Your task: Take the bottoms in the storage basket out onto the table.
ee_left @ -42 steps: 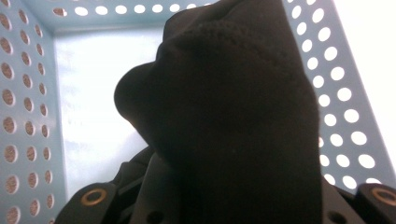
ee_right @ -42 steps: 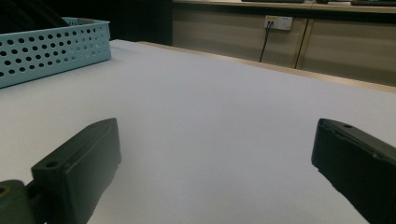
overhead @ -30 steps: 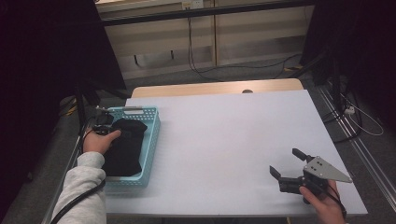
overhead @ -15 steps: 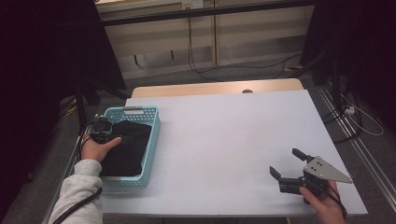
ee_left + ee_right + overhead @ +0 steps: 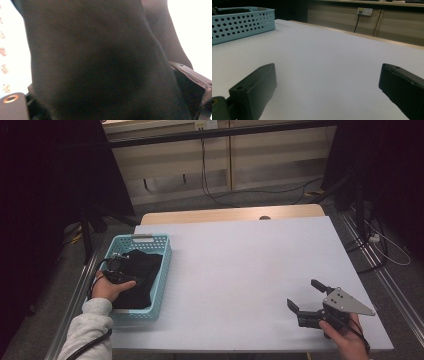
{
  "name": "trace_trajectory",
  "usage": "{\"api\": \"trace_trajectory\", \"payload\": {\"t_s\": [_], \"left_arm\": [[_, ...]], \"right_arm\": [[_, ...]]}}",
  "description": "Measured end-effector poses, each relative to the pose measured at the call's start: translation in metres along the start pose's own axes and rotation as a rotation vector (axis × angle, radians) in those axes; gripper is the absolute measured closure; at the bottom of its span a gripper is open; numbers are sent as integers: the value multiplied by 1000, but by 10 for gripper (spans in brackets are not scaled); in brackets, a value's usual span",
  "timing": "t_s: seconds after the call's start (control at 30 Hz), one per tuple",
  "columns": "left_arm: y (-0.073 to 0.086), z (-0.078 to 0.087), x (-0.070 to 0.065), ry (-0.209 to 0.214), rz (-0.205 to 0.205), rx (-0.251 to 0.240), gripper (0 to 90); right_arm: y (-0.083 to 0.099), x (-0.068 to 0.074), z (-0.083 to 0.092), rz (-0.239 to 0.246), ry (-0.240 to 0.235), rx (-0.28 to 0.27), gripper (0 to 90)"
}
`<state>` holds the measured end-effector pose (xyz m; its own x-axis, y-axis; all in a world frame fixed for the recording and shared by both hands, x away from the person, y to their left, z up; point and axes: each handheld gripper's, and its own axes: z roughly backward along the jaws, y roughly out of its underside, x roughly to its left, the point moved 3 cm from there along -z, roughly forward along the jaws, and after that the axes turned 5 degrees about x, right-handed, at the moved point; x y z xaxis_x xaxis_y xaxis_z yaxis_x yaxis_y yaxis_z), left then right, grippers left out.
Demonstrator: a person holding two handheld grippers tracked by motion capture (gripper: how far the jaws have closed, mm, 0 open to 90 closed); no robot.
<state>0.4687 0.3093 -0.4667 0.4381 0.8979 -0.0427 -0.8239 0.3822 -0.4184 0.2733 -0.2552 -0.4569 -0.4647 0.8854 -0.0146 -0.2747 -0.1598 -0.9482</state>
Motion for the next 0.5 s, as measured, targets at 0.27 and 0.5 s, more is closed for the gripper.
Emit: {"api": "trace_trajectory", "payload": {"t_s": [0.27,0.5], "left_arm": [[-4,5,-5,-10,-6,57,222],[-3,11,-6,14,8,82,494]], "right_arm": [[0,0,2,-1,3,-3,6],[0,0,3,1,6,-5,6]]}}
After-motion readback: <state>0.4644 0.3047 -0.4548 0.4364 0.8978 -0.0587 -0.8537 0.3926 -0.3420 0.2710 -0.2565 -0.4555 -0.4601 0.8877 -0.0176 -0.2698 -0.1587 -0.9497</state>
